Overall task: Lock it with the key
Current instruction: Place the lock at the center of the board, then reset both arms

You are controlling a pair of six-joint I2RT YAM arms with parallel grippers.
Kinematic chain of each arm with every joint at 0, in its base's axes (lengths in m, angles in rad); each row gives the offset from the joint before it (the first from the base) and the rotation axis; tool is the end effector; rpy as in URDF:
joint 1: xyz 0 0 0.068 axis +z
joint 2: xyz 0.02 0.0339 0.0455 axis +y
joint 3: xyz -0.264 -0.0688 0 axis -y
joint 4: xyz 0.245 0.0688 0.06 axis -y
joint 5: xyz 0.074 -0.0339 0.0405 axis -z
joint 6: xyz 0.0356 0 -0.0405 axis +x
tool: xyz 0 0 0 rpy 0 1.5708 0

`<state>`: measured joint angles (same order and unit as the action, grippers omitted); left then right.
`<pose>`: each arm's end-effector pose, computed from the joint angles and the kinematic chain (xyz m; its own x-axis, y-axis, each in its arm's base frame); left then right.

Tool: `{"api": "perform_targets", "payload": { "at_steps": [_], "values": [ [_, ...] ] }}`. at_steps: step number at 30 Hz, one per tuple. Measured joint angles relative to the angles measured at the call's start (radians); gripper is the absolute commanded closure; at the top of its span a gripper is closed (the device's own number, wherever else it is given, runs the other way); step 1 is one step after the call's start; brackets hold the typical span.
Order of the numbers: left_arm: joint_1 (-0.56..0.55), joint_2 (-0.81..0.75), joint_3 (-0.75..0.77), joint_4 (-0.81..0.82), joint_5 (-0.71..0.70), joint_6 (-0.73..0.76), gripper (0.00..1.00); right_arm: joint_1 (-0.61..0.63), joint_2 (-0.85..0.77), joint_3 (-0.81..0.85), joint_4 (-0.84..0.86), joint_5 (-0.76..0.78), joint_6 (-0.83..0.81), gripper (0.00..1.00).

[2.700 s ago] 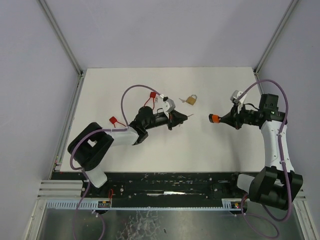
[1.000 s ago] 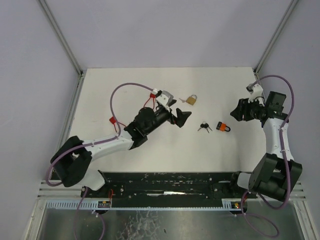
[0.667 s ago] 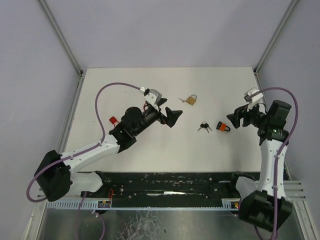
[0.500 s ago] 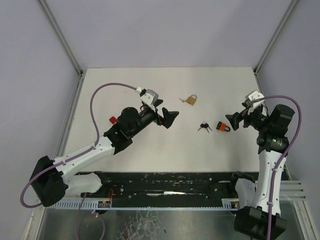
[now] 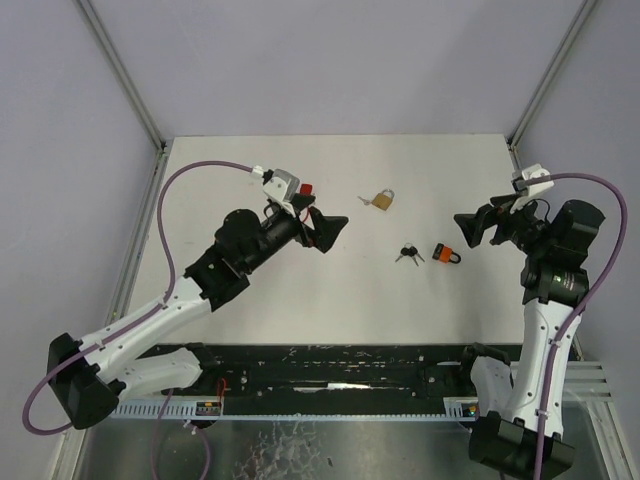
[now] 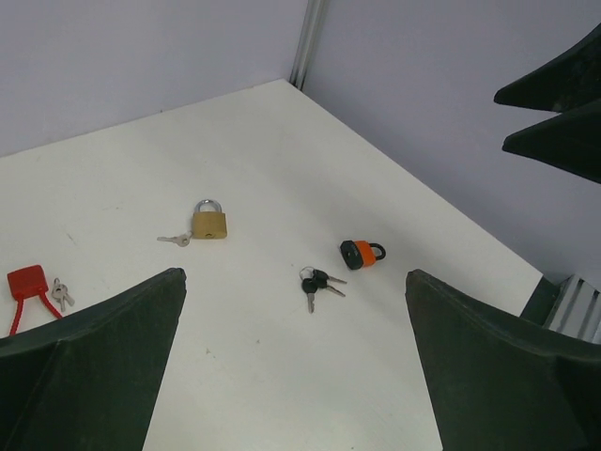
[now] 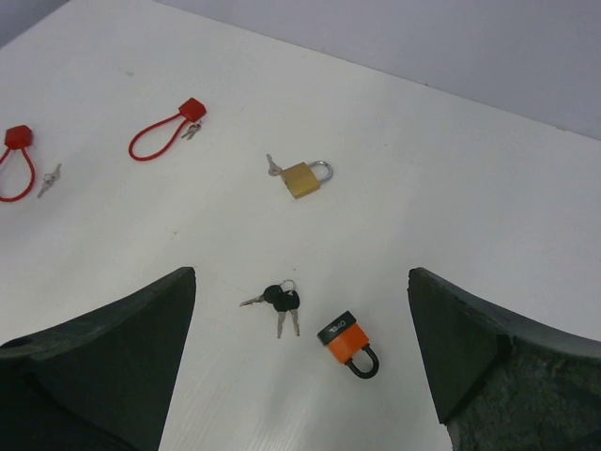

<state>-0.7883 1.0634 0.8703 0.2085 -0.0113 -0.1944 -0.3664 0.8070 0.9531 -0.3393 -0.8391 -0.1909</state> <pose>0.1789 -0.1793 0.3578 -0.1248 -0.1485 -0.9810 0.6900 0.6975 -0.1933 0.1654 -0.0351 0.3804 -0.0921 -0.1005 -0.9907 -0.4683 0.8824 -0.0460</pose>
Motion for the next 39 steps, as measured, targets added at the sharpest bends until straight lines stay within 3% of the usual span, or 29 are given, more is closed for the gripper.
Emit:
{"api": "perform_targets", "payload": {
  "at_steps": [9, 19, 39],
  "values": [
    [0.000, -0.042, 0.018, -0.050, -0.021, -0.010, 0.00, 0.000, -0.094, -0.010, 0.053, -0.010, 0.149, 0.00],
    [0.000, -0.043, 0.018, -0.086, -0.039, -0.010, 0.00, 0.000, -0.130, -0.063, 0.141, 0.080, 0.317, 0.00],
    [0.000, -0.050, 0.018, -0.100, -0.060, -0.008, 0.00, 0.000, -0.087, -0.075, 0.174, 0.148, 0.390, 0.00]
  ]
}}
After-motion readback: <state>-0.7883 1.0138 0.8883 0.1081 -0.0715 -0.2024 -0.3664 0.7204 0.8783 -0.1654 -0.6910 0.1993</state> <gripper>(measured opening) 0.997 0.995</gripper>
